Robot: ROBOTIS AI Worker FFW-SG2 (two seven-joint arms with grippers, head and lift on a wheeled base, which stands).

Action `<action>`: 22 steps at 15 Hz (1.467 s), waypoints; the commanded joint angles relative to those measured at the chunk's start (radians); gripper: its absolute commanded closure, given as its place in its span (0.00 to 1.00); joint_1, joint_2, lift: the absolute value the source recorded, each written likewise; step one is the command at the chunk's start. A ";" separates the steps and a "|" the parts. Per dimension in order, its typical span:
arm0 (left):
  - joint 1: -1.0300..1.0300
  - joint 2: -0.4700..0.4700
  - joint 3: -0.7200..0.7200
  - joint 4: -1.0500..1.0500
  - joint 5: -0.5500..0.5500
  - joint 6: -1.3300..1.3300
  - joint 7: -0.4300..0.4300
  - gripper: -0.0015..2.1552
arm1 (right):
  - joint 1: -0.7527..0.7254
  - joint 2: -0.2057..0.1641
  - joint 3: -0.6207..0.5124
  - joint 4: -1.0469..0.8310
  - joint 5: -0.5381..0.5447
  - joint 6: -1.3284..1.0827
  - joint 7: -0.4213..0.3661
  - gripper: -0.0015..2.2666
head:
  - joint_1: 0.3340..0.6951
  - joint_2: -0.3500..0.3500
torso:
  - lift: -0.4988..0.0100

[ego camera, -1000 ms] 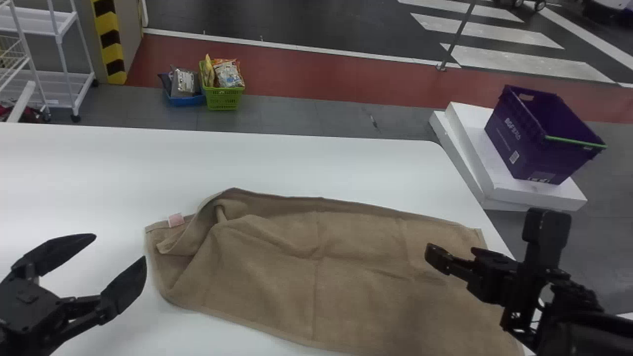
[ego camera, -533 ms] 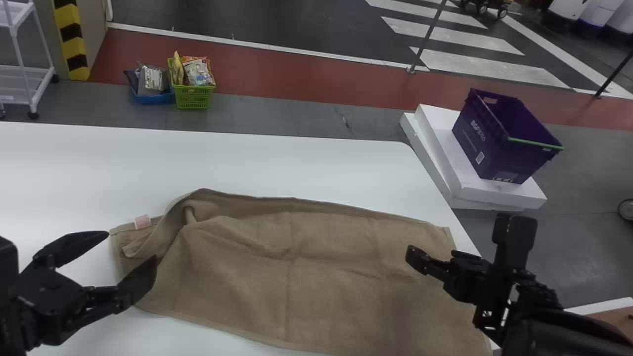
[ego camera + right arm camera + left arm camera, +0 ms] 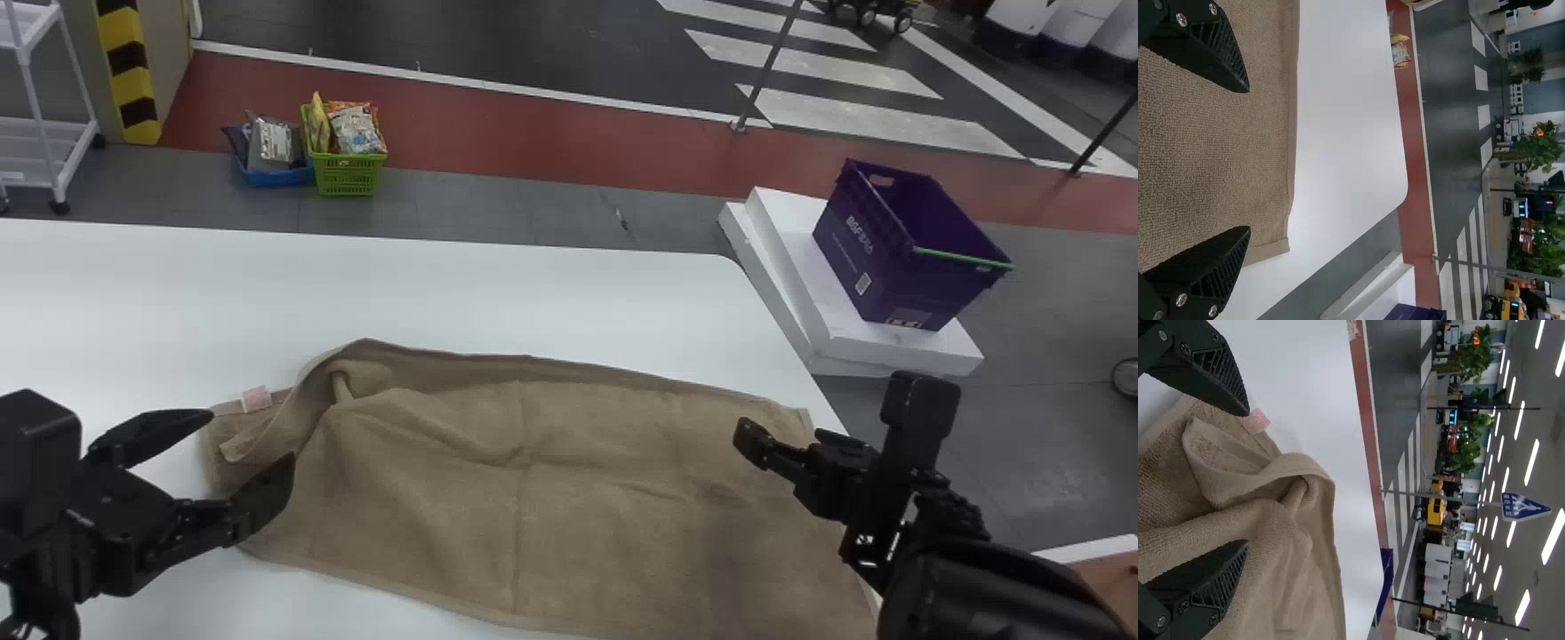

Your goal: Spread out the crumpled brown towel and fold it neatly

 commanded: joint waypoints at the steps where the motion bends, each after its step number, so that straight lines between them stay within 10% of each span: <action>1: -0.001 -0.004 -0.001 0.012 -0.010 0.003 0.002 0.07 | -0.002 0.001 -0.011 0.000 -0.004 0.000 0.000 0.03 | 1.00 0.00 | 0.73; 8: -0.060 -0.004 -0.038 0.086 -0.080 0.003 0.004 0.12 | -0.002 0.001 -0.026 0.003 -0.018 -0.003 0.005 0.03 | 1.00 0.00 | 0.73; 16: 0.006 -0.004 -0.078 -0.069 -0.098 0.042 -0.022 0.53 | 0.002 0.000 -0.062 0.043 -0.032 -0.040 0.006 0.03 | 1.00 0.00 | 0.73; 18: 0.063 -0.004 -0.079 -0.186 -0.094 0.113 -0.022 0.81 | 0.005 0.001 -0.068 0.052 -0.032 -0.049 0.006 0.03 | 1.00 0.00 | 0.73; 22: 0.106 -0.004 -0.098 -0.286 -0.086 0.116 -0.016 0.82 | 0.008 0.001 -0.069 0.061 -0.035 -0.059 0.006 0.03 | 1.00 0.00 | 0.73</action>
